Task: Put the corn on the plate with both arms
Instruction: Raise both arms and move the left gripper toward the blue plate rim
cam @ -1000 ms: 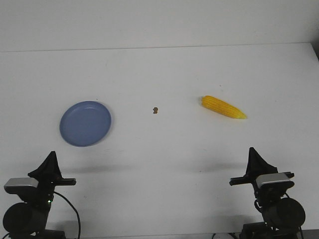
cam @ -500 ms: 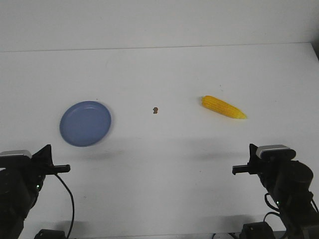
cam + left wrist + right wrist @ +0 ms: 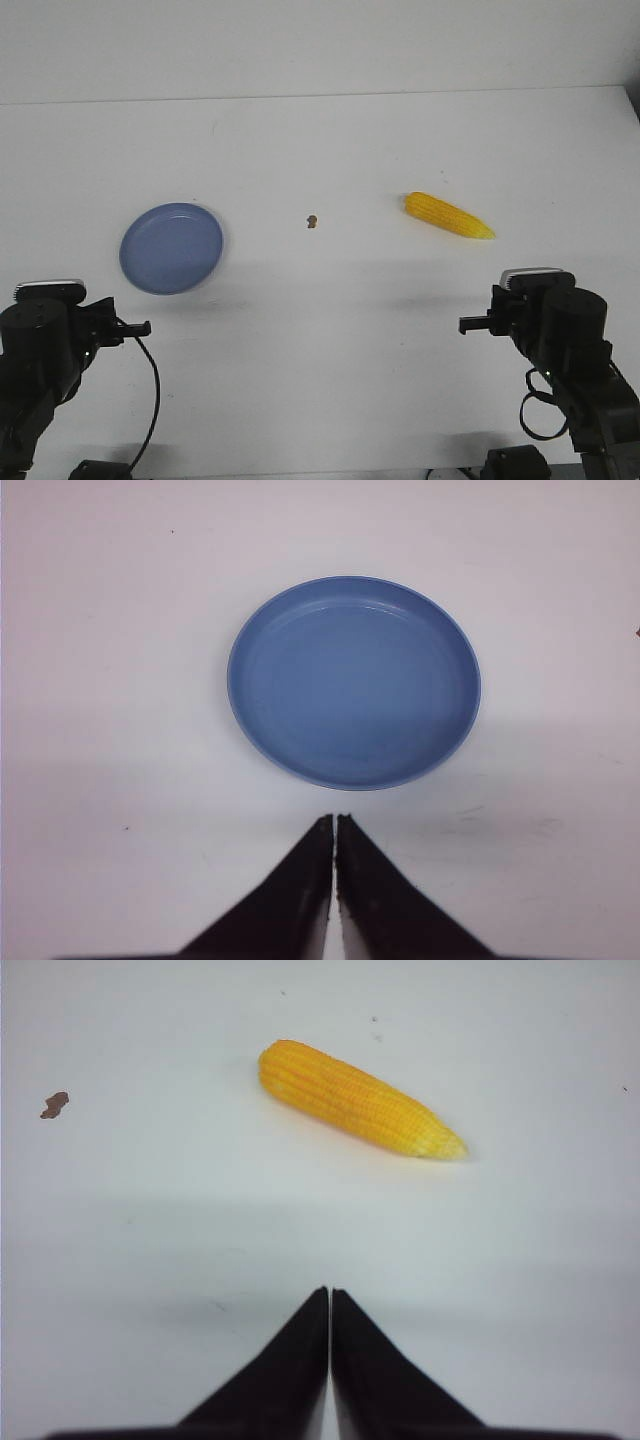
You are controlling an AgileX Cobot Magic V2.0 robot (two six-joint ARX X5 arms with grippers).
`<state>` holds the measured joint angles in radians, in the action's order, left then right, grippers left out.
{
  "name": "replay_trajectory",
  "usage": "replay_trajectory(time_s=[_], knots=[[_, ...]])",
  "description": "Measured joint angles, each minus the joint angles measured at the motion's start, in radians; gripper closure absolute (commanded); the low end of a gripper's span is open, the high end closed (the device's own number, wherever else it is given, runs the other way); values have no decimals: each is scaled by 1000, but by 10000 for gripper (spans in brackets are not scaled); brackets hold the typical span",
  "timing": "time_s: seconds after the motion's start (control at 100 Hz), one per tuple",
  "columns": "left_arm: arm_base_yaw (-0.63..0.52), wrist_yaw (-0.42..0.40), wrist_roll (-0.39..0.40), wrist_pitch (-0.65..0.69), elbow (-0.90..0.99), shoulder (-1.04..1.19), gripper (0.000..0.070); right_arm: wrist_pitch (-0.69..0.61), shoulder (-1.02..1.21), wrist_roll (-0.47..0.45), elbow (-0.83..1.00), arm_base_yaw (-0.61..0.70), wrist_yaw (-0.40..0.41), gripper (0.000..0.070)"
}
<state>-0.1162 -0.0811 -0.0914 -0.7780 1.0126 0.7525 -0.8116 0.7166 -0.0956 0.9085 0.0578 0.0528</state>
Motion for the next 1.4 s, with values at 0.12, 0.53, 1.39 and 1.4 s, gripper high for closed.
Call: replay_trajectory(time_s=[0.12,0.53,1.39,1.4], knots=[[0,0,0,0,0,-5,684,0,-1,0,0,0,0,692],[0,0,-1,-5,0,-6,381,0,-1,-1,0,0,0,211],[225,177,-135,175,148,468,350,0,-1,-6,0,0,0,211],[229,182,-137,180,150,478,350,0,-1,-6,0,0,0,211]])
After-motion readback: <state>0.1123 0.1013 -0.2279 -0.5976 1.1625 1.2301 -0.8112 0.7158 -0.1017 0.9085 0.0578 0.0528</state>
